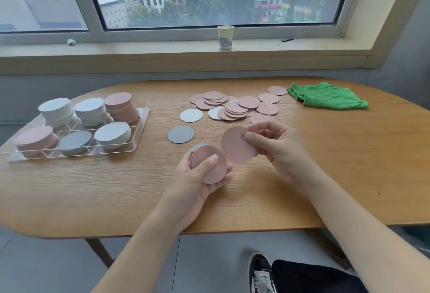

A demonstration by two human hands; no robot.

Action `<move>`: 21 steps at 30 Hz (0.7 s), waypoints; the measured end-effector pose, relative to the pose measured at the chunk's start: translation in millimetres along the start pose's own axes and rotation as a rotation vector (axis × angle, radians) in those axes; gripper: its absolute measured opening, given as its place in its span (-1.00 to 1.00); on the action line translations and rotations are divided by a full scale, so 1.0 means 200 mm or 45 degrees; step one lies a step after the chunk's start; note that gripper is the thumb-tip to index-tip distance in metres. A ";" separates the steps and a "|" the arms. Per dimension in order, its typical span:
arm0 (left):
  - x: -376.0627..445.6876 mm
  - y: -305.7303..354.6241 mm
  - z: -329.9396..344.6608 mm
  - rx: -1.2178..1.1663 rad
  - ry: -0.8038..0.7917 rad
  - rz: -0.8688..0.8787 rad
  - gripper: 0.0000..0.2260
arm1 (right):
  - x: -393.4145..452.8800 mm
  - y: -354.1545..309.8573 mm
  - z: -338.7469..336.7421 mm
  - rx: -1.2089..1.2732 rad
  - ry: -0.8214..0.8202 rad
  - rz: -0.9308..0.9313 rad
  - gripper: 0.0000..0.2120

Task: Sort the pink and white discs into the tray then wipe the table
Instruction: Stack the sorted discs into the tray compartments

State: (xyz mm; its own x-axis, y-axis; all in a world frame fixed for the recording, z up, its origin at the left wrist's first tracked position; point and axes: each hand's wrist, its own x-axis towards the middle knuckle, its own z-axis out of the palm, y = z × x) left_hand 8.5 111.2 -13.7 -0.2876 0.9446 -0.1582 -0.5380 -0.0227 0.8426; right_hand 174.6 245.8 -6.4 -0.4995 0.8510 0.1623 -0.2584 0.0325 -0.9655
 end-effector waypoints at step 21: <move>-0.01 -0.01 -0.02 0.078 -0.156 0.027 -0.53 | -0.08 0.07 0.16 -0.360 -0.180 -0.098 -0.85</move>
State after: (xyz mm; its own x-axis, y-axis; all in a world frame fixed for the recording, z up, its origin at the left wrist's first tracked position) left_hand 6.5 108.0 -16.4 -0.1972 0.9772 -0.0790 -0.4825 -0.0266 0.8755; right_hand 152.5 216.0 -15.4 -0.6025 0.7597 0.2448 -0.0702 0.2551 -0.9644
